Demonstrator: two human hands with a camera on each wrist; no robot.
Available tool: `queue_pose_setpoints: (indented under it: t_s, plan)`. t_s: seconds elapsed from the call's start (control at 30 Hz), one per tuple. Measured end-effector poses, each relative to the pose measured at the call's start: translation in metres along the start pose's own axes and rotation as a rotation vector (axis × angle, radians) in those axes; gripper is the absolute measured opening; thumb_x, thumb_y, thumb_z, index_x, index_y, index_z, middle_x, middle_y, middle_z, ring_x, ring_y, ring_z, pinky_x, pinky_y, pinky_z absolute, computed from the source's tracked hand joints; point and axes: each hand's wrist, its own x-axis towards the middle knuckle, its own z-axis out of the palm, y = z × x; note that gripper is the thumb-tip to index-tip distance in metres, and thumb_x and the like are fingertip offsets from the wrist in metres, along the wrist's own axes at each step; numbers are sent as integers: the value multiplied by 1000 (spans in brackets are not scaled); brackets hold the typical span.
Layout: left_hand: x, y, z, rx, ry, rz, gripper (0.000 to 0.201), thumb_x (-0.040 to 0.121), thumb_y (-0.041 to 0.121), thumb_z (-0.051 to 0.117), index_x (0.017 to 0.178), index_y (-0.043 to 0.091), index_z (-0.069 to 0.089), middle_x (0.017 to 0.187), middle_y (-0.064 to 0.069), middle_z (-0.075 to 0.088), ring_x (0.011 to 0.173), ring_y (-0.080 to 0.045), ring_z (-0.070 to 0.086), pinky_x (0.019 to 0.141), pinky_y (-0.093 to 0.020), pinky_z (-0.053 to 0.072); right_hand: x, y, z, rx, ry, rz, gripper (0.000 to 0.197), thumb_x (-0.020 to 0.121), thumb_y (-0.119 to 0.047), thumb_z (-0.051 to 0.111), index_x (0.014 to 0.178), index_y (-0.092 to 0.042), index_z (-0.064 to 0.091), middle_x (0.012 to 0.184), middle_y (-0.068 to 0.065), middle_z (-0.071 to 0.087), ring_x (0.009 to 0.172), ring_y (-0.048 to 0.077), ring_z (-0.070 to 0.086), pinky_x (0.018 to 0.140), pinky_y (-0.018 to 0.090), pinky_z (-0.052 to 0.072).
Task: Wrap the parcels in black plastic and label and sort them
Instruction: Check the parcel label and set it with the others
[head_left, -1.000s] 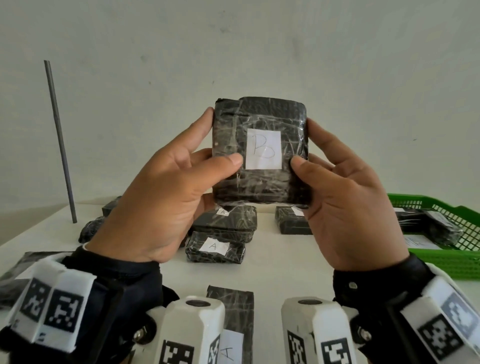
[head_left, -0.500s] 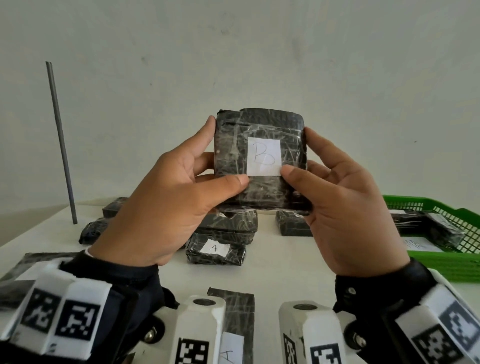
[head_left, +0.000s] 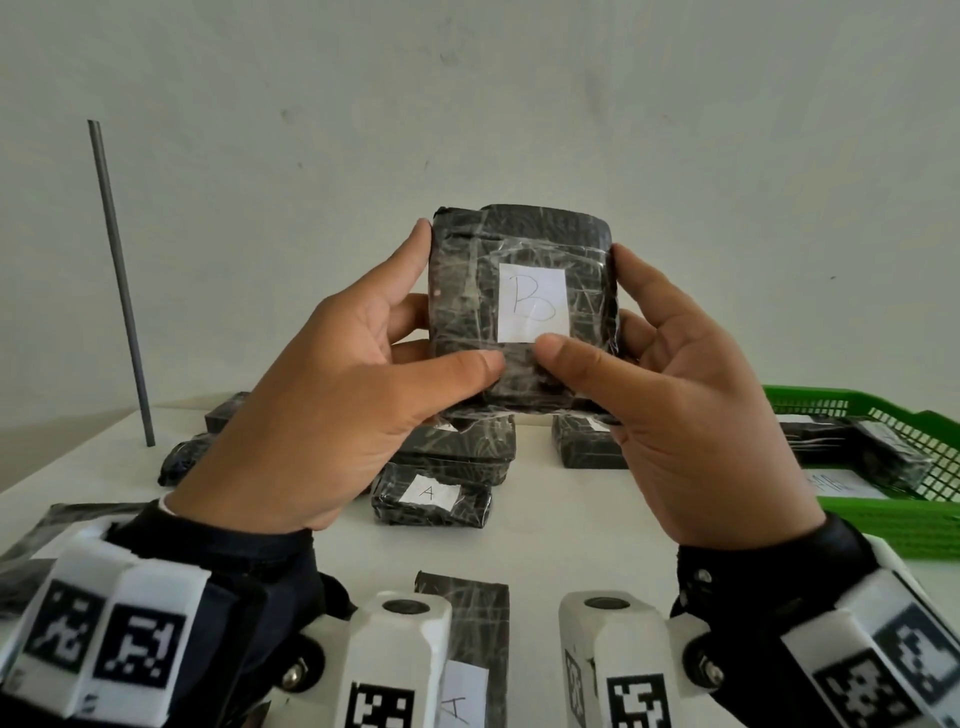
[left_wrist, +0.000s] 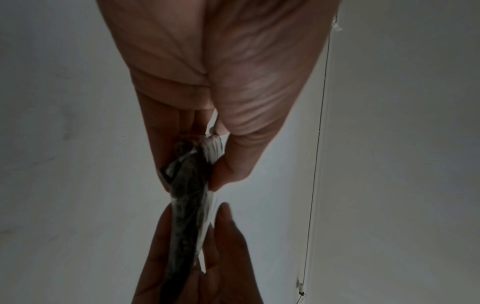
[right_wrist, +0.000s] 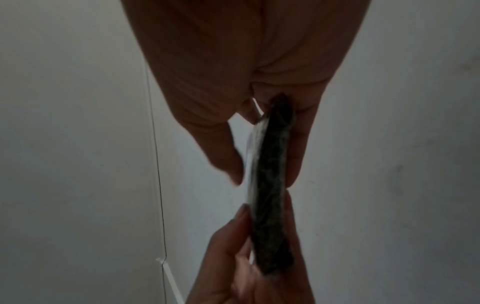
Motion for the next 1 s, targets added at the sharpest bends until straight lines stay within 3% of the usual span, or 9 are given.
queue_pose_setpoints:
  t_s: [0.07, 0.33, 0.43, 0.6, 0.7, 0.83, 0.9, 1.0]
  plan:
    - [-1, 1, 0, -6, -14, -4, 104, 79, 7, 78, 164, 26, 22, 124, 3, 76, 111, -17, 74, 86, -23, 59, -1, -1, -1, -17, -27, -7, 60, 80, -2, 71, 134, -22, 57, 113, 9, 80, 103, 21, 78, 83, 24, 61]
    - [-1, 2, -1, -25, -55, -30, 105, 77, 7, 79, 164, 24, 23, 125, 0, 75, 112, -19, 74, 85, -23, 59, -2, -3, -8, -43, -69, 6, 75, 74, 2, 72, 141, -23, 50, 115, 4, 80, 106, 20, 78, 85, 24, 61]
    - [-1, 2, -2, -23, -44, -24, 108, 75, 1, 82, 164, 23, 25, 122, -2, 76, 110, -21, 75, 85, -25, 60, -3, -2, -10, -50, -107, 14, 72, 73, 3, 71, 135, -29, 50, 116, 0, 79, 107, 19, 77, 85, 23, 61]
    - [-1, 2, -3, -43, -53, -35, 102, 75, 2, 72, 163, 26, 26, 121, -4, 76, 109, -21, 75, 82, -24, 60, -2, -3, -19, -46, -154, 50, 78, 85, 15, 68, 150, -22, 44, 129, 11, 74, 118, 27, 73, 93, 29, 59]
    - [-2, 3, -4, -65, -65, -53, 96, 78, 6, 70, 163, 25, 28, 124, -4, 75, 108, -22, 75, 79, -25, 61, -2, -2, -25, -25, -143, 79, 83, 84, 9, 56, 160, -19, 36, 133, 16, 71, 121, 31, 71, 97, 31, 58]
    - [-1, 3, -5, -57, -55, -77, 102, 78, 0, 77, 163, 26, 27, 121, -2, 77, 99, -17, 76, 71, -23, 60, -1, -3, -28, 11, -169, 89, 86, 81, 11, 49, 161, -18, 35, 133, 18, 71, 117, 30, 72, 96, 31, 58]
    - [-1, 2, -4, -64, -51, -81, 97, 78, 5, 71, 163, 26, 28, 121, -3, 77, 97, -16, 76, 68, -24, 60, -1, -3, -27, 19, -172, 100, 87, 80, 13, 46, 160, -18, 35, 132, 17, 72, 113, 27, 73, 94, 30, 59]
    - [-1, 2, -4, -47, -53, -82, 95, 78, 8, 66, 163, 28, 27, 121, -3, 76, 97, -16, 74, 72, -26, 62, -1, -4, -26, 23, -158, 102, 83, 82, 10, 48, 160, -17, 35, 132, 18, 72, 117, 30, 72, 98, 33, 58]
